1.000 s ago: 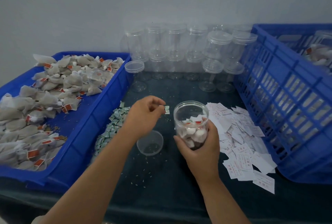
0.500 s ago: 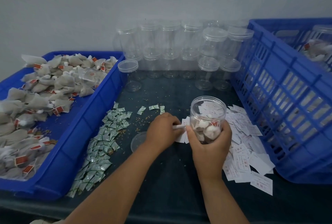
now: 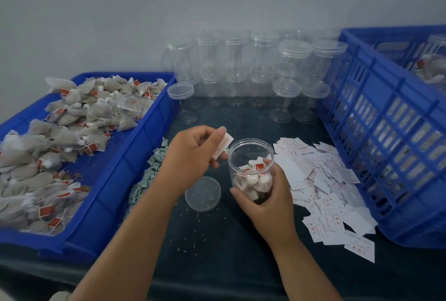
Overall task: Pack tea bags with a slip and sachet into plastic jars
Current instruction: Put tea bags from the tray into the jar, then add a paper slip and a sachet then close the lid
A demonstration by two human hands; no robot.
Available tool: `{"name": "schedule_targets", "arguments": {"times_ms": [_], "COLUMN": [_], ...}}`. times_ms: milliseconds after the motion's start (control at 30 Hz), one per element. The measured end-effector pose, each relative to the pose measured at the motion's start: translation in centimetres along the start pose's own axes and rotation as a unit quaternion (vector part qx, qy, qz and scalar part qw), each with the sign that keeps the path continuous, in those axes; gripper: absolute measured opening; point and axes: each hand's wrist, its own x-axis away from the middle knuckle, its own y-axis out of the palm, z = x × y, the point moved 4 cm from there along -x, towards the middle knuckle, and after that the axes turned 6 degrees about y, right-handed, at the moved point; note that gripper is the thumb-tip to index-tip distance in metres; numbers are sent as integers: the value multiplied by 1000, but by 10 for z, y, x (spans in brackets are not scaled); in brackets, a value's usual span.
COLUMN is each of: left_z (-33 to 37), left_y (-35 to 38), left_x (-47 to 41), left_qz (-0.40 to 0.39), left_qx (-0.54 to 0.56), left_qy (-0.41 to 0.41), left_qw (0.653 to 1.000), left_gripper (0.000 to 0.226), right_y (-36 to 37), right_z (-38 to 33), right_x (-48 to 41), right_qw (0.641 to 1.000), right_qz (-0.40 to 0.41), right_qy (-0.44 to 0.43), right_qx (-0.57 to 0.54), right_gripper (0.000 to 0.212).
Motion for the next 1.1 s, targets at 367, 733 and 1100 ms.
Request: {"name": "schedule_targets", "arguments": {"times_ms": [367,733,1100], "left_z": [23,-1,-101], "left_y": [24,-2,11], "left_x": [-7,7,60], "left_qz": [-171,26,-34], "left_qx": [-172,-52,-354], "left_qy": [40,14,-68], "left_qw": [969,998,932], "left_gripper": [28,18,92], "right_y": [4,5,9], "right_z": [-8,-13,-4], "right_x": [7,7,6], "right_qw": [997,996,996], "right_qz": [-51,-48,-75], "right_qy": [-48,-76,-46], "right_qx": [-19,-19,-11], "right_gripper": [72,78,83]}}
